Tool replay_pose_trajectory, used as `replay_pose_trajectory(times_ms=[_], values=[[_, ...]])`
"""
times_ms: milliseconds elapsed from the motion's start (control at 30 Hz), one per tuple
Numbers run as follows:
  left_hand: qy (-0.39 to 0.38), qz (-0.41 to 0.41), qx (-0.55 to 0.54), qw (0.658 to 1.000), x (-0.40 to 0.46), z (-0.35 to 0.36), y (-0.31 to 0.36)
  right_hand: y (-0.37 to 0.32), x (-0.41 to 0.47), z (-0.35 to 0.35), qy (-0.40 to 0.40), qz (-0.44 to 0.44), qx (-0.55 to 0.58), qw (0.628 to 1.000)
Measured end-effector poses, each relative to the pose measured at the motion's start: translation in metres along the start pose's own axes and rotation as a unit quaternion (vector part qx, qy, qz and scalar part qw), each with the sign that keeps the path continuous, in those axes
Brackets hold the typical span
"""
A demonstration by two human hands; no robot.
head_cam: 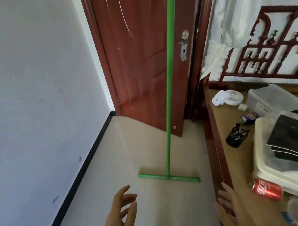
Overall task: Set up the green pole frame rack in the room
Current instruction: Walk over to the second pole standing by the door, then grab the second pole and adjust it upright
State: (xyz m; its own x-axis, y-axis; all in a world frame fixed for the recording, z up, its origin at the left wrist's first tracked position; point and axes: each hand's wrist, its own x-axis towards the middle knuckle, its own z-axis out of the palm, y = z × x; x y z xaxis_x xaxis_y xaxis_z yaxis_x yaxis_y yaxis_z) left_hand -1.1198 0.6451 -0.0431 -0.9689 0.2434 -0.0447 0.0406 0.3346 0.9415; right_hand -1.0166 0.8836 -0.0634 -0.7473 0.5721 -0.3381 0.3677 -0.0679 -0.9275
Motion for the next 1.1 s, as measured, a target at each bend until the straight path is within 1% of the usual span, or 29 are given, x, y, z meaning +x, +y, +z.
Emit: replay_pose_trajectory(times_ms=[100, 300, 367, 500, 567, 667, 767, 833, 900, 1000, 1100], values=[[0.000, 0.006, 0.007, 1.000, 0.073, 0.010, 0.021, -0.033, 0.066, 0.003, 0.020, -0.005, 0.010, 1.000], [0.024, -0.013, 0.027, 0.999, 0.172, 0.036, 0.038, -0.077, 0.170, -0.004, 0.018, -0.017, -0.038, 0.999], [0.040, -0.015, 0.028, 0.999, 0.202, 0.049, 0.045, -0.099, 0.210, -0.007, -0.014, -0.033, -0.051, 0.998], [0.079, -0.001, 0.025, 0.997, 0.261, 0.087, 0.065, -0.145, 0.285, -0.010, -0.050, -0.109, -0.090, 0.989], [0.092, 0.018, 0.024, 0.995, 0.292, 0.108, 0.085, -0.165, 0.326, -0.009, -0.091, -0.143, -0.098, 0.981], [0.104, 0.066, 0.033, 0.992, 0.338, 0.138, 0.130, -0.194, 0.385, -0.001, -0.181, -0.189, -0.152, 0.953], [0.100, 0.105, 0.041, 0.989, 0.375, 0.164, 0.171, -0.215, 0.423, 0.021, -0.285, -0.228, -0.222, 0.904], [0.089, 0.116, 0.048, 0.988, 0.394, 0.178, 0.190, -0.226, 0.437, 0.039, -0.343, -0.240, -0.245, 0.874], [0.082, 0.119, 0.046, 0.988, 0.406, 0.189, 0.203, -0.233, 0.447, 0.054, -0.368, -0.268, -0.256, 0.853], [0.093, 0.125, 0.030, 0.987, 0.417, 0.193, 0.209, -0.240, 0.456, 0.068, -0.372, -0.315, -0.286, 0.825], [0.136, 0.132, 0.024, 0.982, 0.430, 0.186, 0.206, -0.251, 0.467, 0.084, -0.408, -0.320, -0.290, 0.804]])
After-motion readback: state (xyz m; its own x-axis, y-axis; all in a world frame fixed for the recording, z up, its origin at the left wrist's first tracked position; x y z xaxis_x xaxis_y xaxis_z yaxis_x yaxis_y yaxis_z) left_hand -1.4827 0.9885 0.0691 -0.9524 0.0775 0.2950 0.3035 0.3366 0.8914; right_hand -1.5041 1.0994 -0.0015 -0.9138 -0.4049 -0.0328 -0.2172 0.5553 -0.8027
